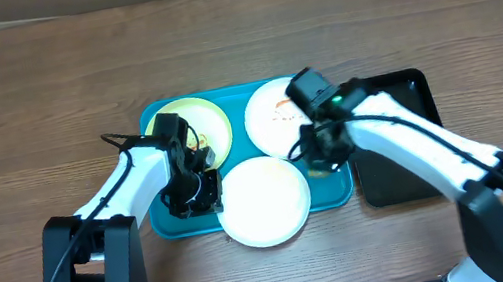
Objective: Clean dirty plates on tray and stack at the side
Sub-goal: 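Return the sponge with the right gripper to the black tray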
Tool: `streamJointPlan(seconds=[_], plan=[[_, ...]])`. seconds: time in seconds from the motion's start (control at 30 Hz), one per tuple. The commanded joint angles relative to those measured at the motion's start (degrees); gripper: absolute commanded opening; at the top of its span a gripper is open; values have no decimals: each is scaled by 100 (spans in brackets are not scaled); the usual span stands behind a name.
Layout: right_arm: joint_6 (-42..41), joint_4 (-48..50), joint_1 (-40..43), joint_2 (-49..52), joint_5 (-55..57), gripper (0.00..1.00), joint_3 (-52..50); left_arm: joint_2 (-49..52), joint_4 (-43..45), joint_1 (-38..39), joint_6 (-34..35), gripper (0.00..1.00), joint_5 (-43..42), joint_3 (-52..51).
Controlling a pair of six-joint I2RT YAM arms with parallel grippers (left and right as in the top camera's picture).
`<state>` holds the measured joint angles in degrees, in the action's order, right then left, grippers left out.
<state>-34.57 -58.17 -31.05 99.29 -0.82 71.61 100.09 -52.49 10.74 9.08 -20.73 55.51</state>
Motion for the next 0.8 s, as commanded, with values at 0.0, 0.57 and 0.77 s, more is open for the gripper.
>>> streamJointPlan(seconds=[0.0, 0.57, 0.77], plan=[[-61, -105, -26, -538, 350, 4, -22, 50, 2, -44, 136, 4, 291, 0], [817, -968, 2131, -713, 116, 4, -133, -1681, -142, -42, 339, 4, 1445, 407], [1270, -643, 2601, -691, -299, 4, -654, -2282, -125, -4, 343, 4, 2208, 415]])
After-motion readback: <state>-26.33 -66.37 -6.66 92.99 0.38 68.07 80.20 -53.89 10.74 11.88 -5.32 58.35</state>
